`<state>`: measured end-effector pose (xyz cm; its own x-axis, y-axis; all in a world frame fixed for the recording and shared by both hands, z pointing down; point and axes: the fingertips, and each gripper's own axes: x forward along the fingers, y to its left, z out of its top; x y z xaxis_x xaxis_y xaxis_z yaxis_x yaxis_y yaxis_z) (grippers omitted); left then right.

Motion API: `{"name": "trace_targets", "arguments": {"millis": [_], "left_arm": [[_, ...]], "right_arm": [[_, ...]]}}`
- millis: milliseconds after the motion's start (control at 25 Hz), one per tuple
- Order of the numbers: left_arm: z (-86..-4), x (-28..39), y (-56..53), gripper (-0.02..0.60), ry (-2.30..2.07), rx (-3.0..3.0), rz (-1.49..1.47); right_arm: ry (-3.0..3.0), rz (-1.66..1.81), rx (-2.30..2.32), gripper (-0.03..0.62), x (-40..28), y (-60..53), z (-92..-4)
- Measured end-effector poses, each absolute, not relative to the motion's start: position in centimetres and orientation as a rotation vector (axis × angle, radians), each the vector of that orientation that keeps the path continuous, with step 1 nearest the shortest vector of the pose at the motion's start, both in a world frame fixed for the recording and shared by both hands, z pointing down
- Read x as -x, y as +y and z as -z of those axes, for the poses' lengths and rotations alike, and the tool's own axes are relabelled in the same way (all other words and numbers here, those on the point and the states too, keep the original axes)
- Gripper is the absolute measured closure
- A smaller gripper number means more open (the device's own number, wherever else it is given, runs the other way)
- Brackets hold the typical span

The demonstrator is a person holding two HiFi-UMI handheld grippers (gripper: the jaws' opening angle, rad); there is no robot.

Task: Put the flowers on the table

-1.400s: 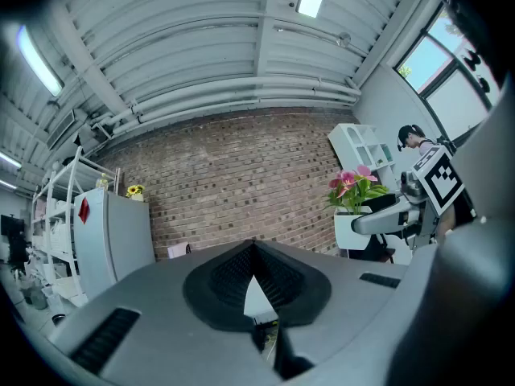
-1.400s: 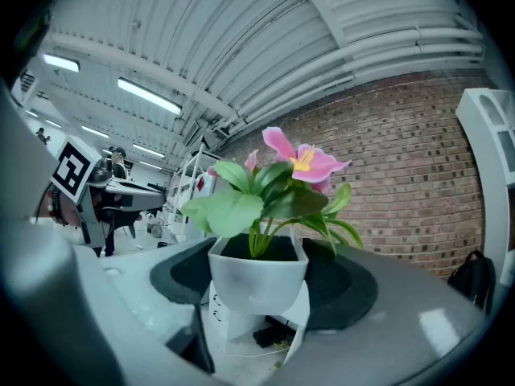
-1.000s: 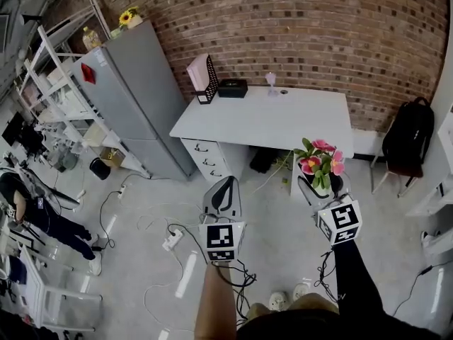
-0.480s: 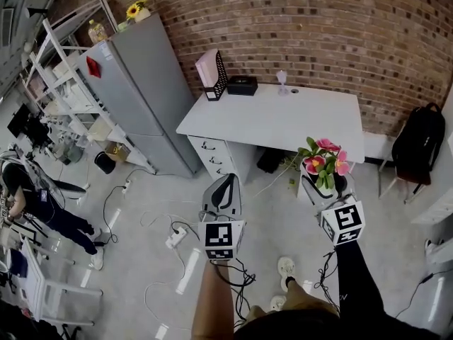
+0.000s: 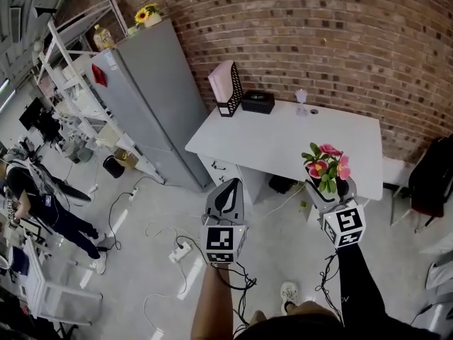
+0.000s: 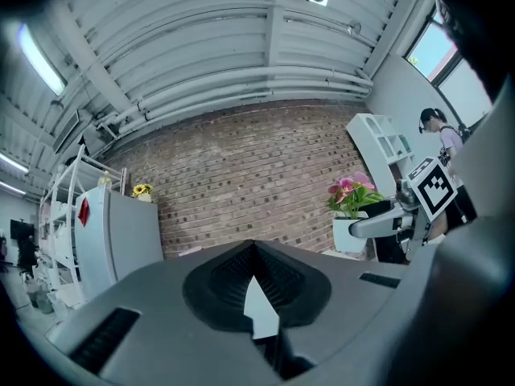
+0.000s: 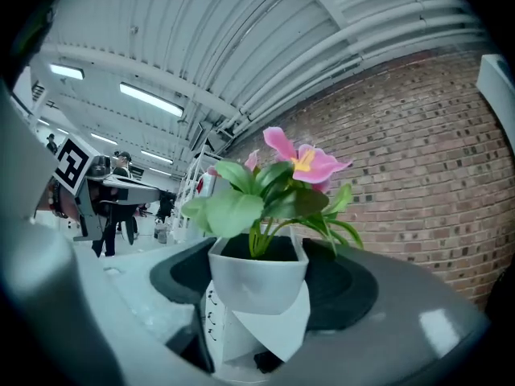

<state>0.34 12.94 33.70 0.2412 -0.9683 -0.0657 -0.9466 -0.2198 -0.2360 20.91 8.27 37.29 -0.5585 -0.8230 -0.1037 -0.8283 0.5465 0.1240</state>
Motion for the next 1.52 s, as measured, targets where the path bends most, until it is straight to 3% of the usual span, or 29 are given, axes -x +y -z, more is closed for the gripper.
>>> {"name": "trace_targets", "arguments": {"millis": [360, 1000, 1520], "left_arm": [[-33.9, -0.6, 5.8, 0.575, 1.803, 2.281, 0.156], [-34.4, 0.5, 0.1, 0.575, 1.849, 2.285, 0.121], [-33.4, 5.5, -9.5, 0.575, 1.747, 2.299, 0.135]], "right_arm": [[2.765, -0.231, 1.381, 0.258, -19.7, 0.2, -37.7], [2.800, -0.200, 1.317, 0.258, -18.3, -4.8, -38.9], [2.751, -0.161, 1.289, 0.258, -11.3, -13.8, -38.7]]}}
